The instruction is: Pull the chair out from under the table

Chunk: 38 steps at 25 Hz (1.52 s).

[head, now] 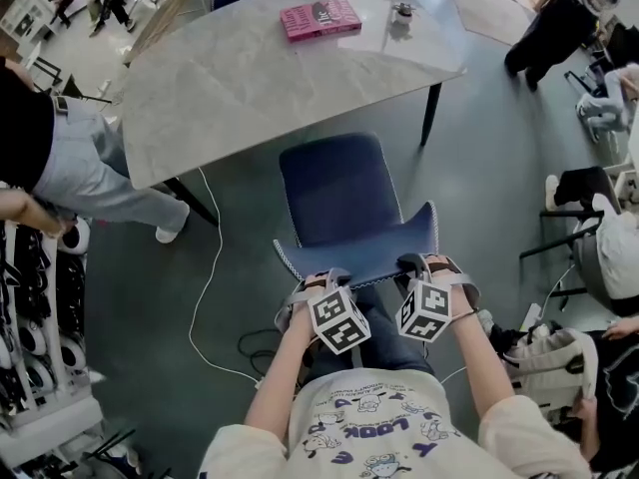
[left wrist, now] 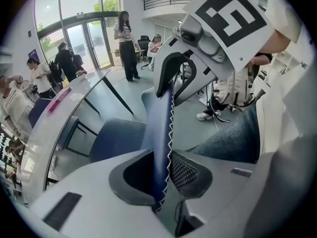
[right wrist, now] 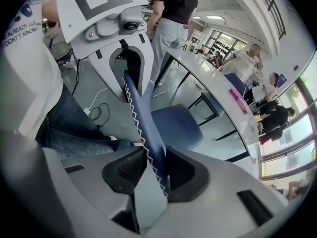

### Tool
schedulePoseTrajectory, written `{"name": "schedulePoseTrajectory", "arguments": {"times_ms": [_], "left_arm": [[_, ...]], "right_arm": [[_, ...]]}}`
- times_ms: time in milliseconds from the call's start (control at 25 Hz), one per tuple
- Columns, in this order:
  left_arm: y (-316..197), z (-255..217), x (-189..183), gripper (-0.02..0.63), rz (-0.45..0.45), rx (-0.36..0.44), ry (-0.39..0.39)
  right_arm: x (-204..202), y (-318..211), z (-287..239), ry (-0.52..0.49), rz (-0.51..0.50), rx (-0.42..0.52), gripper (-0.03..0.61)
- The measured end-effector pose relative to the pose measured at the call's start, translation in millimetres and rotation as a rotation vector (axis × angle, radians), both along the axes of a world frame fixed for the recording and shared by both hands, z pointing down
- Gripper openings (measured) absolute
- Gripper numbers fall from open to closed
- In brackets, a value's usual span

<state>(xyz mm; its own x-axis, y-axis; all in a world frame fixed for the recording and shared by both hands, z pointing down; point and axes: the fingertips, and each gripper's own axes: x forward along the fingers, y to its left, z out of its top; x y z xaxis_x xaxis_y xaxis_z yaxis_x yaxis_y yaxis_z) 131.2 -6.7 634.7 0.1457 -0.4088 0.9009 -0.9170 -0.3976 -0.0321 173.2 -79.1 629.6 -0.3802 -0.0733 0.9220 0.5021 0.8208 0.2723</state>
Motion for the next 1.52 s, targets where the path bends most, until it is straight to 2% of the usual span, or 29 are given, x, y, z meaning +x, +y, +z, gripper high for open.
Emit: {"name": "schedulePoseTrajectory", "arguments": {"times_ms": [640,840,1520], "left_arm": [[60.4,1.7,55.9,0.097,0.01,-0.018,-0.001],[82.5,2.9,64.9,0.097,0.019,-0.02,0.004],[111.5,3.1,90.8,0.1,0.055,-0.037,0.006]], "right_arm": [[58.1,60.1,2.4,0.008,0.016,-0.002,0.126],[67.6,82.4,3.6,0.016,0.026,-0.002,0.126],[97.6,113.6,4.9,0.028,0.06,-0.009,0.126]]}}
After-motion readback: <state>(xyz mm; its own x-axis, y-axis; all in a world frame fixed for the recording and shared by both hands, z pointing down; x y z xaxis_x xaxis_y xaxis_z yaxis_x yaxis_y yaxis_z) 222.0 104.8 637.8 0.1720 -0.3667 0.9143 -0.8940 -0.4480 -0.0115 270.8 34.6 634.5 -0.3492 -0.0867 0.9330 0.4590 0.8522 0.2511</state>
